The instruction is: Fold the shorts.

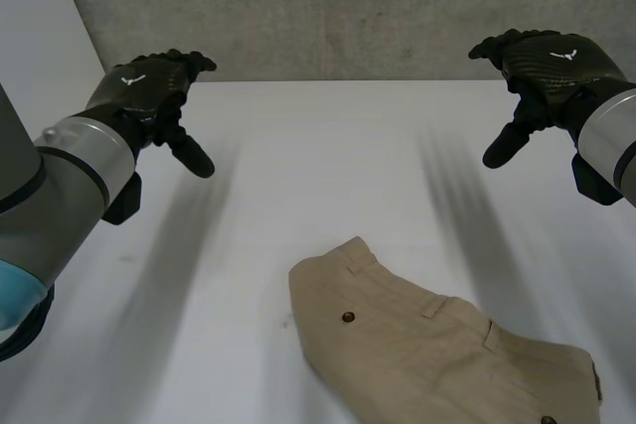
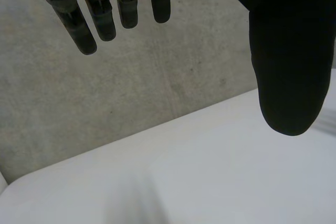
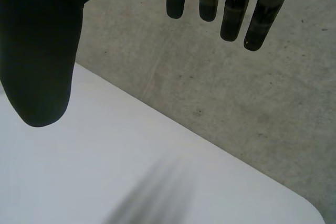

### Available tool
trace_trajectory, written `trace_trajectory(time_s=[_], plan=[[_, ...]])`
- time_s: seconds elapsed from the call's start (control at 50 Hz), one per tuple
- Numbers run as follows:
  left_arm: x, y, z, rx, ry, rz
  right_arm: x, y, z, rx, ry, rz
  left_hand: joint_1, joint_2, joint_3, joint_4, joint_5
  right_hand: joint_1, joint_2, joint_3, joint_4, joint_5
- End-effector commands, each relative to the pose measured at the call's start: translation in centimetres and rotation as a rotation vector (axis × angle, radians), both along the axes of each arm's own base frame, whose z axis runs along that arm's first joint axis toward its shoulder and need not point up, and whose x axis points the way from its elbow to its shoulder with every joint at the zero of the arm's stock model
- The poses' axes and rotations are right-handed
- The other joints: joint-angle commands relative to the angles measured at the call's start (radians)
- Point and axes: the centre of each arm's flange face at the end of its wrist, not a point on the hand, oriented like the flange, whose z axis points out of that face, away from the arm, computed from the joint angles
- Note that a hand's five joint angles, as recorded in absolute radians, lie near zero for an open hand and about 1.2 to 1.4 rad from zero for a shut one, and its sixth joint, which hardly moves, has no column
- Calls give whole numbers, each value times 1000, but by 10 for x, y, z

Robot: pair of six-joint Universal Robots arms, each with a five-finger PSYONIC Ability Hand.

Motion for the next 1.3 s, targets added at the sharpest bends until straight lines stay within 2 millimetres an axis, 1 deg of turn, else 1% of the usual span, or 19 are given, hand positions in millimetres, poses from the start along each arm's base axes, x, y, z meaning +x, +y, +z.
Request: trace_trajectory(time_s=[0.02,0.18,0.26,0.36,0.38,0.48,0.66,0.74,0.78,0.84,0.86,0.88,1.0,1.08,1.1,1.2,1.26,1.28,1.3], plan=[[-15,8,-16,40,-31,-53,11,10,-2,-16,54,69,-13,-15,-28,-19,-40,33,-28,-40,-57,-66],[-40,28,-47,114,-98,-154,31,39,-23,-58,279,264,16,15,2,10,-11,33,-28,-40,-57,-66],[-46,30,-60,125,-135,-167,33,49,-36,-53,351,320,19,18,5,13,-7,33,-28,-40,-57,-66],[-43,22,-49,90,-114,-148,46,65,-55,1,349,412,16,15,2,10,-10,33,-28,-40,-57,-66],[-42,20,-46,81,-107,-141,55,70,-68,47,352,447,19,18,5,13,-8,33,-28,-40,-57,-66],[-22,5,-26,28,-70,-67,75,87,-100,170,336,527,16,15,2,10,-10,33,-28,-40,-57,-66],[-11,-2,-19,14,-58,-32,92,102,-139,281,368,594,7,6,-7,2,-19,55,-6,-18,-35,-44],[-11,-1,-18,13,-57,-32,93,103,-150,308,383,601,7,6,-7,2,-19,222,161,149,132,123],[-12,-1,-18,11,-57,-33,94,102,-153,313,386,602,7,6,-7,2,-19,394,334,321,304,296],[-12,0,-16,7,-55,-35,95,101,-151,305,383,603,4,3,-10,-1,-22,720,659,647,630,621],[-12,1,-15,6,-54,-35,96,100,-149,294,380,604,4,3,-10,-1,-22,1087,1027,1015,997,989],[-12,2,-14,2,-52,-36,97,99,-147,287,377,605,1,0,-13,-4,-25,1251,1191,1178,1161,1153],[-10,3,-7,-16,-43,-34,110,81,-117,163,330,585,1,0,-13,-4,-25,1255,1194,1182,1165,1156],[-9,3,2,-44,-30,-30,121,55,-70,-13,272,511,1,0,-13,-4,-25,1255,1194,1182,1165,1156],[-9,3,4,-52,-26,-30,126,45,-43,-110,237,471,1,0,-13,-4,-25,1255,1194,1182,1165,1156],[2,0,26,-130,9,4,130,26,30,-395,111,359,4,3,-10,-1,-22,1255,1194,1182,1165,1156],[7,1,33,-152,18,18,128,33,35,-405,103,359,1,0,-13,-4,-25,1255,1194,1182,1165,1156],[7,1,33,-152,18,19,126,36,29,-379,115,368,1,0,-13,-4,-25,1255,1194,1182,1165,1156],[8,2,33,-154,19,19,123,43,10,-305,153,387,1,0,-13,-4,-25,1255,1194,1182,1165,1156]])
